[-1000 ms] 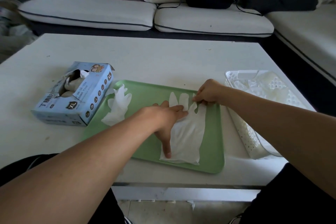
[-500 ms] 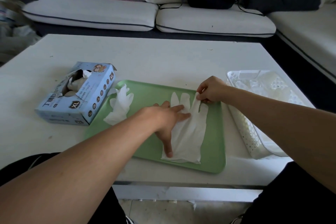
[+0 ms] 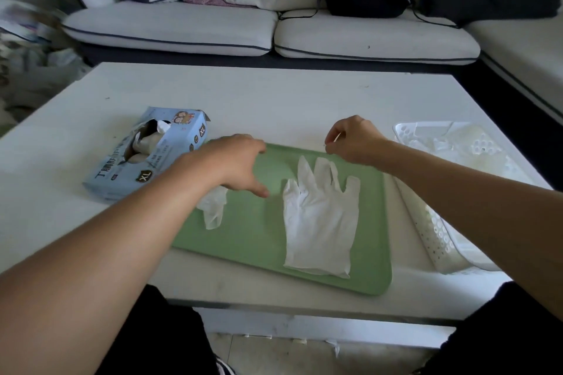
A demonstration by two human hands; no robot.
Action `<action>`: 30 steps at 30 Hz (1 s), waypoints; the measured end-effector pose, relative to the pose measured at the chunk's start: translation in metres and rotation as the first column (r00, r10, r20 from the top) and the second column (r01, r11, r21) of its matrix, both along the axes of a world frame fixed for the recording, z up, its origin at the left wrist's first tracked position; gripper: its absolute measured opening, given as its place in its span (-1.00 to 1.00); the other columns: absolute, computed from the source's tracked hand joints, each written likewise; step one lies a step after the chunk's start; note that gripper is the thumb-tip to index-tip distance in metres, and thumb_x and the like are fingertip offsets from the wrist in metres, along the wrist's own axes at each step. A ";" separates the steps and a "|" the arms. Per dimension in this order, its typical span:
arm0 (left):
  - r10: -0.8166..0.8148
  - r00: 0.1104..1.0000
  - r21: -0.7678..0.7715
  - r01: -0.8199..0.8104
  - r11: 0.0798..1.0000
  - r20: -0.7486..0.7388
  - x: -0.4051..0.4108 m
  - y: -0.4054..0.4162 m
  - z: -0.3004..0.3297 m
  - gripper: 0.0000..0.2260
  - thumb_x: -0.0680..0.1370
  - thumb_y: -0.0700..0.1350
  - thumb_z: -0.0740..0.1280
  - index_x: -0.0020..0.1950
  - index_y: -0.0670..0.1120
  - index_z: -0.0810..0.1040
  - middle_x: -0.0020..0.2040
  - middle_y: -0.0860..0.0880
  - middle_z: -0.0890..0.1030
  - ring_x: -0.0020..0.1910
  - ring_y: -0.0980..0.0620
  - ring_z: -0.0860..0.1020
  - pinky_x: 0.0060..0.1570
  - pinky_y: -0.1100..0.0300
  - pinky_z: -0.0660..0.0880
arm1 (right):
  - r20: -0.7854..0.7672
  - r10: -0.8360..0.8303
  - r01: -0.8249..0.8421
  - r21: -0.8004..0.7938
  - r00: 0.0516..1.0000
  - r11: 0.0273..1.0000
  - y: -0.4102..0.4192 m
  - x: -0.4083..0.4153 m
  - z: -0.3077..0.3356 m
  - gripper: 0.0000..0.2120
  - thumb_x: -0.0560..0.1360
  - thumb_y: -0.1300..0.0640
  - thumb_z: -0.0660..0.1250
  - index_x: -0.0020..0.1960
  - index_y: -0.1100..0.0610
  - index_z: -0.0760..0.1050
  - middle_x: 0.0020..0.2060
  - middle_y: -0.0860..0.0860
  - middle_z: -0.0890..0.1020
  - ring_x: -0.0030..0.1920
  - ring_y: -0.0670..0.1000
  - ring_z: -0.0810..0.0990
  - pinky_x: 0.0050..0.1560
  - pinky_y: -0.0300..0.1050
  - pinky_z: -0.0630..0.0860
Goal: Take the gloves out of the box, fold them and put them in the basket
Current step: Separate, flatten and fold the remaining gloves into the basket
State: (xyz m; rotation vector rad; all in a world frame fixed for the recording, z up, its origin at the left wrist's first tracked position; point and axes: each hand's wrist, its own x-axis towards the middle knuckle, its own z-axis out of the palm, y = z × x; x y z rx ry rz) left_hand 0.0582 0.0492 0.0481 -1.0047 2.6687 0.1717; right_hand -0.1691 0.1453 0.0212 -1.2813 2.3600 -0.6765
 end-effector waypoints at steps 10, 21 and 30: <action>0.150 0.985 0.076 -0.144 0.987 -0.081 0.045 -0.020 -0.022 -0.68 0.48 -0.09 0.53 0.22 -0.03 0.61 0.13 -0.06 0.62 0.13 -0.08 0.58 -0.03 0.18 0.44 | 0.058 0.258 -0.258 -0.015 0.964 0.966 -0.004 0.056 -0.008 -0.93 0.46 0.14 0.47 -0.06 0.06 0.66 -0.18 -0.07 0.68 -0.28 -0.17 0.57 -0.33 -0.38 0.44; 0.705 0.405 0.759 -0.040 0.650 -0.582 0.009 0.006 0.030 -0.88 0.60 -0.09 0.40 0.00 -0.12 0.68 -0.20 -0.05 0.73 -0.26 0.04 0.69 -0.22 0.20 0.64 | 0.439 0.360 -0.196 -0.374 0.823 0.906 0.013 0.095 0.032 -0.25 0.28 0.00 0.66 0.36 -0.02 0.37 0.03 0.02 0.66 -0.11 0.01 0.72 -0.13 -0.01 0.69; 0.651 0.454 0.746 0.046 0.664 -0.607 -0.019 0.015 0.038 -0.90 0.62 -0.15 0.39 0.14 -0.08 0.59 -0.23 -0.14 0.73 -0.25 -0.08 0.73 -0.28 0.17 0.65 | 0.392 0.207 -0.022 -0.427 0.896 0.904 0.022 0.058 0.053 -0.86 0.60 0.22 0.34 0.04 0.20 0.67 -0.39 0.10 0.61 -0.43 -0.02 0.53 -0.36 -0.18 0.52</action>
